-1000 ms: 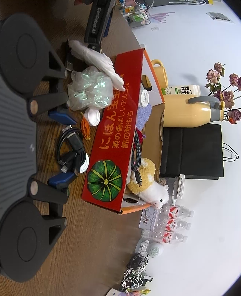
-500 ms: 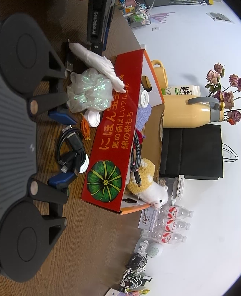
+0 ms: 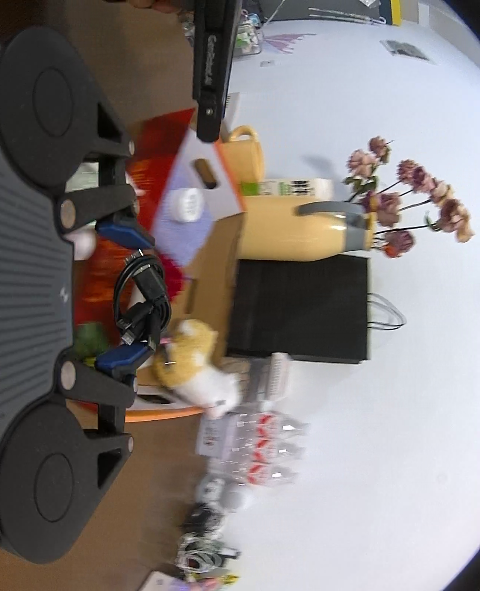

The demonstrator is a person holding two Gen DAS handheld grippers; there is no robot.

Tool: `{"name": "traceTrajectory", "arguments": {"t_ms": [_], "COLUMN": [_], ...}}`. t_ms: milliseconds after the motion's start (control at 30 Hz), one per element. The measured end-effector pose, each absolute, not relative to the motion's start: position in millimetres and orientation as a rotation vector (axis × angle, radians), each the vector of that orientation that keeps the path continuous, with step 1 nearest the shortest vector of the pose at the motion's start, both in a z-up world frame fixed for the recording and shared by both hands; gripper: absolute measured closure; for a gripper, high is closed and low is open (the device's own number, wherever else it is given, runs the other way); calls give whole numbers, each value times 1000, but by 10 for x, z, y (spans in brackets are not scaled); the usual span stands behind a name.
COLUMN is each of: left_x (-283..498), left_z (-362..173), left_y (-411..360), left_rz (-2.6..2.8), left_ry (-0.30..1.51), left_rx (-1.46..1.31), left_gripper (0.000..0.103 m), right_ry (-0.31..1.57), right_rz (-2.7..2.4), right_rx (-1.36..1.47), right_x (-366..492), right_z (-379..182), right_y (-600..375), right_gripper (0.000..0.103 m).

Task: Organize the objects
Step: 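Carry the block and cable into the cardboard box and open both tools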

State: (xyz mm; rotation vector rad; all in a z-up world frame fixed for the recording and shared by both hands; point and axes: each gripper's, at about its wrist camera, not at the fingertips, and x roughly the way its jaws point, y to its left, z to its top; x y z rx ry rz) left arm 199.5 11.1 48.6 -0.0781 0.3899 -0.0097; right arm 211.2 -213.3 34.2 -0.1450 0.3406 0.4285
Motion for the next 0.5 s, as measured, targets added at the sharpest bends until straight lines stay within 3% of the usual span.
{"name": "traceTrajectory", "arguments": {"t_ms": [233,500], "left_x": [2340,2693], "left_z": [575,388], "left_y": [36,72], "left_rz": [-4,35], "left_ry": [341,352], "left_rx": [-93,-123], "left_gripper": [72,72], "right_ry": [296,352], "right_rz": [417,394], "right_rx": [-124,-91], "right_x": [2506,2881], "right_z": [472,218], "right_y": [-1886,-1734], "right_gripper": [49,49]}}
